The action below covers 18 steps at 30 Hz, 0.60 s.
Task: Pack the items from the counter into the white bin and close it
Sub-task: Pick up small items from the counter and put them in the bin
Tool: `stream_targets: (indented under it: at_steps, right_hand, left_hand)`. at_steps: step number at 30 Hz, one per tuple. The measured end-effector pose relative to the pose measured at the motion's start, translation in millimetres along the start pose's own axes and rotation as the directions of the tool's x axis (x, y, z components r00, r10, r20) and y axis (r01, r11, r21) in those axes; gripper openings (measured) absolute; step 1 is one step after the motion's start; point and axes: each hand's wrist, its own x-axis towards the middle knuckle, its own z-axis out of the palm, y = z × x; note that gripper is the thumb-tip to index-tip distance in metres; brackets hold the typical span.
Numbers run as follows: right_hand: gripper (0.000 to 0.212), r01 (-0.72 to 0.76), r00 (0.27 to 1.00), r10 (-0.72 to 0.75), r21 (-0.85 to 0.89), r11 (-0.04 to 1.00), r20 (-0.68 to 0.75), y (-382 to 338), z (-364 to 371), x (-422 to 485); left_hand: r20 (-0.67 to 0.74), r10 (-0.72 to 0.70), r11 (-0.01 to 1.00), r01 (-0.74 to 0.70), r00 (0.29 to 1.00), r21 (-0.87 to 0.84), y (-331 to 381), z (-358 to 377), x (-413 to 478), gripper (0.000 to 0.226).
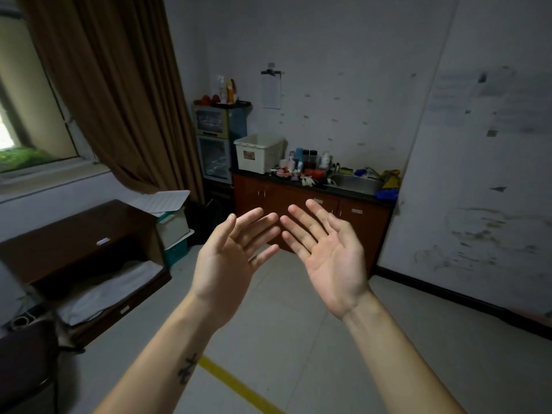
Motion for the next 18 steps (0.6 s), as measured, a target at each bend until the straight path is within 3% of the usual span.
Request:
stream_targets:
  at_steps: [18]
  right_hand:
    - [0.049,-0.002,0.999,0.001,-0.054,0.999,-0.032,53,-53,280]
  left_hand:
    - [0.033,0.010,1.000,-0.009,0.999,-0.029,-7,-124,283,0.049]
